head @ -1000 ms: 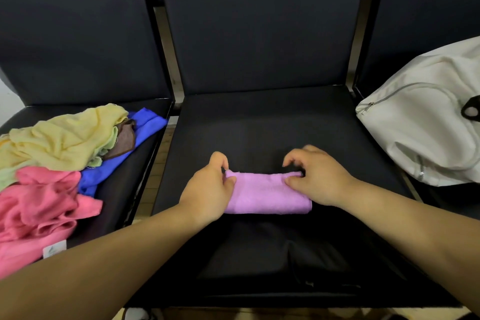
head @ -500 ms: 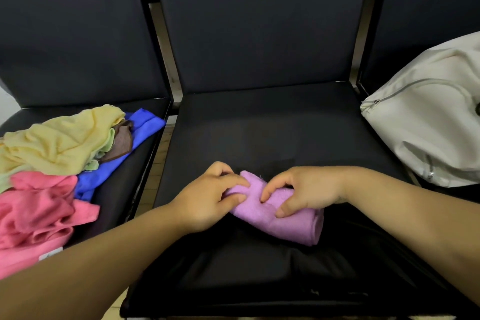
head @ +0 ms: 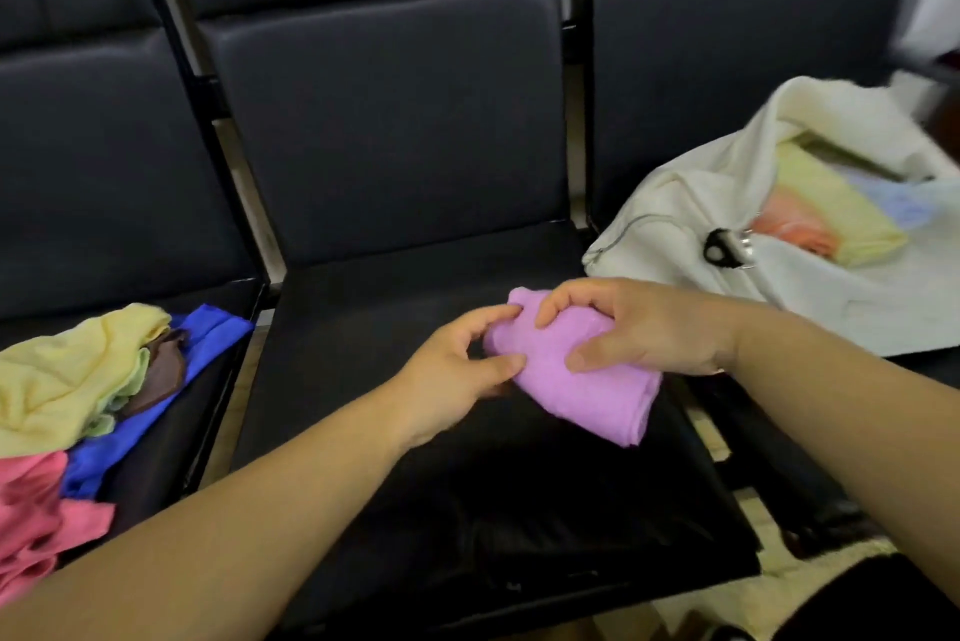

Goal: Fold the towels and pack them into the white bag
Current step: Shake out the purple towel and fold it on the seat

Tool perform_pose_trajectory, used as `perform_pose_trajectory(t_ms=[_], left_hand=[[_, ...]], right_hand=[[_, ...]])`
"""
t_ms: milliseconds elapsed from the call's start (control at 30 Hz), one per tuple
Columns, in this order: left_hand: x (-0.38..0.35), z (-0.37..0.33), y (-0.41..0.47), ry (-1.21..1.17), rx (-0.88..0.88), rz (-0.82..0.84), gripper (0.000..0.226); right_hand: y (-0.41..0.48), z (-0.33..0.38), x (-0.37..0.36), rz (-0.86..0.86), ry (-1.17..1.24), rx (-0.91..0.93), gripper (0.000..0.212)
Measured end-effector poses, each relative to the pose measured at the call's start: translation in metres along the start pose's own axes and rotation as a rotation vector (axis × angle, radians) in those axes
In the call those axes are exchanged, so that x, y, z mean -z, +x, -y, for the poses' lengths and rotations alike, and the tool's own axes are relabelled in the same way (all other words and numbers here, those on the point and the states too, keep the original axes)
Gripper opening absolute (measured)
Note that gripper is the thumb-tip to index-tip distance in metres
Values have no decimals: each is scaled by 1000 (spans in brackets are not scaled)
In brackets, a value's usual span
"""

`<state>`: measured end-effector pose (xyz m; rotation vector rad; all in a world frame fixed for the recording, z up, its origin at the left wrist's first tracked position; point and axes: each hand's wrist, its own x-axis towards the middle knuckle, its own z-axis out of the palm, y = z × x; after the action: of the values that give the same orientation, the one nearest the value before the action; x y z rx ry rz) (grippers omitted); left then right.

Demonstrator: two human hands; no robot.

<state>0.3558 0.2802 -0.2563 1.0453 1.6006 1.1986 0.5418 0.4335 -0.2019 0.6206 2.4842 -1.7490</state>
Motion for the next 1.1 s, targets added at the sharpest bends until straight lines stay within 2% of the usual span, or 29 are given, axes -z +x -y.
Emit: perform_pose_trajectory(t_ms=[100, 367, 500, 700, 800, 867, 1000, 1100], left_hand=[[-39, -57, 37, 174, -181, -35, 53], [-159, -172, 121, 533, -406, 101, 58], [-204, -200, 171, 699, -525, 172, 58], [-227, -231, 255, 886, -693, 151, 45], [-230, -242, 290, 1123, -615, 121, 30], [-227, -245, 310, 1286, -510, 168, 26], [-226, -247, 339, 1480, -352, 397, 32], [-233, -249, 351, 1499, -429, 396, 18]], right_hand=[[-53, 10, 52, -142, -30, -3, 37], [-159, -34, 154, -493, 40, 39, 45], [-181, -72, 196, -652, 35, 69, 49], [-173, -122, 264, -924, 36, 109, 50], [-148, -148, 286, -1007, 123, 191, 53], [-130, -162, 296, -1008, 147, 240, 56], [-104, -186, 308, -935, -85, 186, 60], [-98, -197, 319, -863, -190, 124, 55]])
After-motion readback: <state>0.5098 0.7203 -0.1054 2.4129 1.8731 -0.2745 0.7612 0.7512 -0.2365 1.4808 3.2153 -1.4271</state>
